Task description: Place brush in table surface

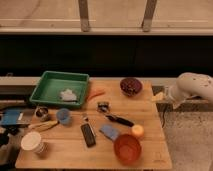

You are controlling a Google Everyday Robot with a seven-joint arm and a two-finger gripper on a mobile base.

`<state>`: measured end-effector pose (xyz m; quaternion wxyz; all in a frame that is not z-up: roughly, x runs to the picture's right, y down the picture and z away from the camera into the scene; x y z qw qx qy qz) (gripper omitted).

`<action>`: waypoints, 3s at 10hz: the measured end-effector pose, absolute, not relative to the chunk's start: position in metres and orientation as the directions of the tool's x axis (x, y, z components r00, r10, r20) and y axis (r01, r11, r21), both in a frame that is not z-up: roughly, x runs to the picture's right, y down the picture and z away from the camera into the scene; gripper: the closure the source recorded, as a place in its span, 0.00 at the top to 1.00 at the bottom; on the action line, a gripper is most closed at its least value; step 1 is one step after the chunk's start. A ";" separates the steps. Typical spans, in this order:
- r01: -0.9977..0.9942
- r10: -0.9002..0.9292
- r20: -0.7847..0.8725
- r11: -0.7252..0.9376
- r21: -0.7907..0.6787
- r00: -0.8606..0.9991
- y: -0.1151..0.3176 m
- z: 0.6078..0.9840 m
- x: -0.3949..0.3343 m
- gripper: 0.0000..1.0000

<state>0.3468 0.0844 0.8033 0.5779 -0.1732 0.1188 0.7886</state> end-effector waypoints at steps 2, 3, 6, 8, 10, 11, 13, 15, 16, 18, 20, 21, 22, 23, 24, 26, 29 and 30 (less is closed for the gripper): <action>-0.953 0.870 -0.411 -0.304 -0.013 -0.272 0.085 0.803 0.347 0.80; -0.953 0.870 -0.411 -0.304 -0.013 -0.272 0.084 0.803 0.347 0.80; -0.953 0.870 -0.411 -0.304 -0.013 -0.272 0.085 0.803 0.347 0.80; -0.953 0.870 -0.411 -0.304 -0.013 -0.272 0.084 0.803 0.347 0.80; -0.953 0.870 -0.411 -0.304 -0.013 -0.272 0.084 0.803 0.347 0.80; -0.953 0.870 -0.411 -0.304 -0.013 -0.272 0.084 0.803 0.347 0.80; -0.953 0.870 -0.411 -0.304 -0.013 -0.272 0.084 0.803 0.347 0.80; -0.953 0.871 -0.410 -0.303 -0.013 -0.271 0.084 0.803 0.347 0.80; -0.953 0.870 -0.413 -0.302 -0.016 -0.269 0.084 0.803 0.347 0.80; -0.951 0.865 -0.451 -0.295 -0.098 -0.221 0.083 0.796 0.336 0.80; -0.960 0.876 -0.467 -0.222 -0.172 -0.119 0.080 0.791 0.299 0.80; -0.964 0.884 -0.464 -0.174 -0.199 -0.064 0.080 0.789 0.278 0.80; -0.968 0.891 -0.454 -0.094 -0.235 0.024 0.086 0.782 0.251 0.80; -0.966 0.891 -0.447 -0.039 -0.257 0.083 0.093 0.776 0.235 0.80; -0.959 0.886 -0.439 0.024 -0.283 0.152 0.103 0.769 0.215 0.80; -0.929 0.866 -0.405 0.158 -0.335 0.294 0.119 0.759 0.169 0.80; -0.852 0.810 -0.342 0.330 -0.405 0.477 0.132 0.757 0.085 0.80; -0.828 0.792 -0.324 0.369 -0.422 0.518 0.132 0.760 0.059 0.80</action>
